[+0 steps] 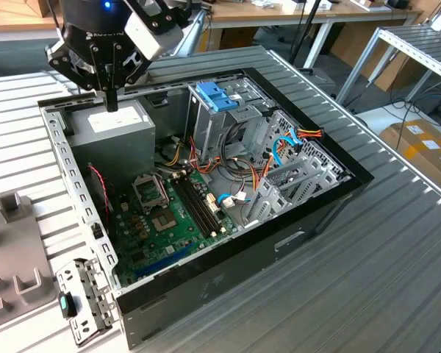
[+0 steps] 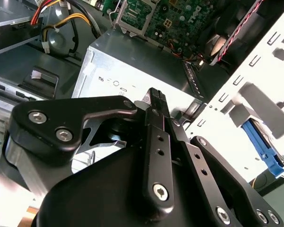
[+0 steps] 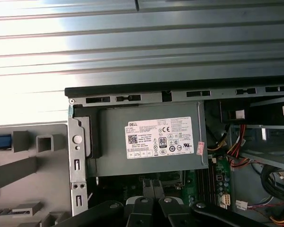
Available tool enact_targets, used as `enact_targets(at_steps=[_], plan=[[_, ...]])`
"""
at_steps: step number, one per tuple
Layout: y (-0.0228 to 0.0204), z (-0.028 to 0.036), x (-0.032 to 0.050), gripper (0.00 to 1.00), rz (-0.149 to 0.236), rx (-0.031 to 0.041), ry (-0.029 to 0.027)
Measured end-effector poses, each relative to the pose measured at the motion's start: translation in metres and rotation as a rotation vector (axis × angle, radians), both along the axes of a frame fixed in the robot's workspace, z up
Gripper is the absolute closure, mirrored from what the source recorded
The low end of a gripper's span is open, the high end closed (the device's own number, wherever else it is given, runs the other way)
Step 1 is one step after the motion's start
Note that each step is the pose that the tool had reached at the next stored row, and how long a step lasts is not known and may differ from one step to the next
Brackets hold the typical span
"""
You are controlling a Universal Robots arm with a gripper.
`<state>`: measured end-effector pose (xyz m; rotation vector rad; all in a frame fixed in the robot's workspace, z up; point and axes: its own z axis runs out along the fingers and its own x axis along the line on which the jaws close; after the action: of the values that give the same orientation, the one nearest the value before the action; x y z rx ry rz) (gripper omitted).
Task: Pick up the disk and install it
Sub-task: 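Reach for the disk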
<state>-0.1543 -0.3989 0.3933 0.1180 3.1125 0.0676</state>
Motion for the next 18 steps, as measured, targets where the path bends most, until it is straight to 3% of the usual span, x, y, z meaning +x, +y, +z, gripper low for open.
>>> enact_targets(at_steps=[18], plan=[[0.0,0.0,-0.0058,0.89,0.0,0.0,0.0]])
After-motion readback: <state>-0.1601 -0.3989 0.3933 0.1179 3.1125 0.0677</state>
